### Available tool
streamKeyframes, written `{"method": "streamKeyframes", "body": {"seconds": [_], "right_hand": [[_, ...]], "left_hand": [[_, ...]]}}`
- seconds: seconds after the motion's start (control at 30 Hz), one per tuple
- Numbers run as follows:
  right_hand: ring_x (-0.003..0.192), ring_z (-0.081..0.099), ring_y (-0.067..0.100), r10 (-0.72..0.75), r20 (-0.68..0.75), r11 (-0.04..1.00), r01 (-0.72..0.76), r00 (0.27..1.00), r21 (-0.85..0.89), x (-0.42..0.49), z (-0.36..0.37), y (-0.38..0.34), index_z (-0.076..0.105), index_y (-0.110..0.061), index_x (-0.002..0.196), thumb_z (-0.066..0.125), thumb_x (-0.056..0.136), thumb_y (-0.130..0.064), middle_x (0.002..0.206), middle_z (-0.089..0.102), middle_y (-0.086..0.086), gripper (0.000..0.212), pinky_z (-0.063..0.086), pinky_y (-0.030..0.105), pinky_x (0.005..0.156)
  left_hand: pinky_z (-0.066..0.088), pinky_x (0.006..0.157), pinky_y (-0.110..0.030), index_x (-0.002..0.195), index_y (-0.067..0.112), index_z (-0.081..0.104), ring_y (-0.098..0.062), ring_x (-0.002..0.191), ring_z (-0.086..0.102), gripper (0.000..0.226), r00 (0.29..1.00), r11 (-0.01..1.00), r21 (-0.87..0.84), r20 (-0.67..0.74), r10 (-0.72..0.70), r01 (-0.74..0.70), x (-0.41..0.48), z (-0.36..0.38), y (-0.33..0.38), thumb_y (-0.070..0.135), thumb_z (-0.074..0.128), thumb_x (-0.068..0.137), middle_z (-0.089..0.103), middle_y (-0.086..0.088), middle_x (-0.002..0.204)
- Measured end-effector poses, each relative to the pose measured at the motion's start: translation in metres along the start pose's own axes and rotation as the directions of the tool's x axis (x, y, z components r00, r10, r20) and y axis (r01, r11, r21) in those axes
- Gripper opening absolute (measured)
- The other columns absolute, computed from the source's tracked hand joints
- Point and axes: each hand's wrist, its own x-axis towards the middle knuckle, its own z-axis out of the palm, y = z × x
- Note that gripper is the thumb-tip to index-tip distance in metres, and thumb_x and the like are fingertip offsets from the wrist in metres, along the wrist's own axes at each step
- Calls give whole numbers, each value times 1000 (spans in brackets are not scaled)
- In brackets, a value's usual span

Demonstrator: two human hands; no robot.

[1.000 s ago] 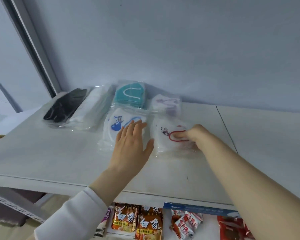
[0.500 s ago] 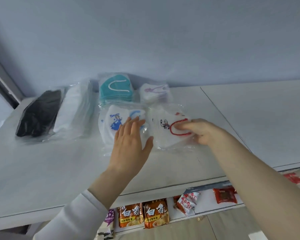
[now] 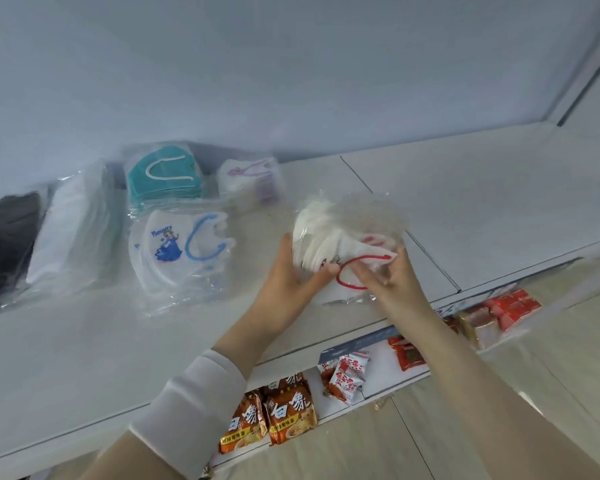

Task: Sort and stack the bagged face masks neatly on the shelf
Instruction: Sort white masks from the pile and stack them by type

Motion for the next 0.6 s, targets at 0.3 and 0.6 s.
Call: {"method": "streamKeyframes", "body": {"seconds": [0.3,0.6], "right_hand": [[91,60,-7,56,16,998,-56,998,-23,-12,-12,-5,39,-25,122,61,86,-18,107,55,-12,43,50,8,66],[99,66,27,242,-380,970,-235,893,64,-126,-128,20,64,-8,101,79,62,-52,102,69,14,60,50,48,92]], "left_hand": [[56,77,-28,127,7,45,-19,98,67,46,999,992,-128,-32,-23,18,10,14,9,22,64,88,65,-13,113],[57,77,-26,115,27,52,-15,93,68,27,914,961,-155,374,-158,229,-25,153,39,32,59,89,68,2,106]]}}
